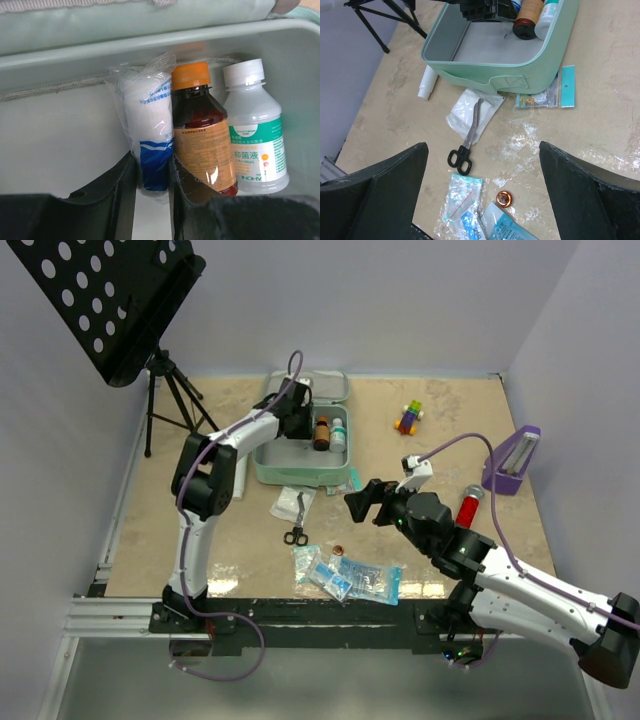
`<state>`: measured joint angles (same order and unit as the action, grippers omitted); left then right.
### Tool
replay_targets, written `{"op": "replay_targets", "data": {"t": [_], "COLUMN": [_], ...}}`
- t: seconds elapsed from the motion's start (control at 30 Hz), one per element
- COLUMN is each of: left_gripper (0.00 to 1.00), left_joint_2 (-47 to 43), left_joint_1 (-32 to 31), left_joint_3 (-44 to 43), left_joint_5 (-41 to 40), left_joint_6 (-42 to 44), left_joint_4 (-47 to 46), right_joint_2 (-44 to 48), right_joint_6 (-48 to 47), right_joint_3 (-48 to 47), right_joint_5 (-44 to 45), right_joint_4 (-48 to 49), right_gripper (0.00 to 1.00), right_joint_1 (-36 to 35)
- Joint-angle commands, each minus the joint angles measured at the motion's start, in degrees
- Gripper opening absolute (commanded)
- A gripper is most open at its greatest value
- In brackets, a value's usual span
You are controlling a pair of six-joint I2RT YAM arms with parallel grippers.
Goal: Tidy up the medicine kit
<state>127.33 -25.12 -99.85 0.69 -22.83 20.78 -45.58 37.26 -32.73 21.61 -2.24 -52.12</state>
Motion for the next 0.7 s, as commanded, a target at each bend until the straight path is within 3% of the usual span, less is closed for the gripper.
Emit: {"op": "replay_targets", "data": {"t": [0.0,0.07,0.27,0.37,0.67], "left_gripper": [0.27,0.29,0.63,0.74,0.86], "left_joint_2": [1.1,1.1,-0.2,-1.9,-12.7], "left_joint_1": [0.3,0.4,0.3,0.4,0.3], "left_joint_3": [-2.4,-2.2,-1.7,-1.1,3.3], "left_joint_5": [3.4,3.4,4.1,4.1,2.0], "left_joint_6": [0.9,0.7,0.3,0.3,0.4], "left_joint_4": [1.1,1.4,1.1,0.8,0.8], "right_joint_2": [-0.2,-0.2,-0.5,-0.3,0.5], "right_joint_6": [-0.8,-0.6,-0.2,-0.2,0.2], "right_joint_3": [-1.4,-1.4,-1.3,-1.3,-1.3], "right_joint_5": [-0.3,-0.6,-0.7,-0.7,-0.1], "right_joint_4": [3.2,3.5,3.4,3.1,2.3], "right_gripper": [0.98,0.98,0.98,0.98,0.98], "right_joint_1": [-0.1,-0.1,-0.1,-0.2,-0.1]}}
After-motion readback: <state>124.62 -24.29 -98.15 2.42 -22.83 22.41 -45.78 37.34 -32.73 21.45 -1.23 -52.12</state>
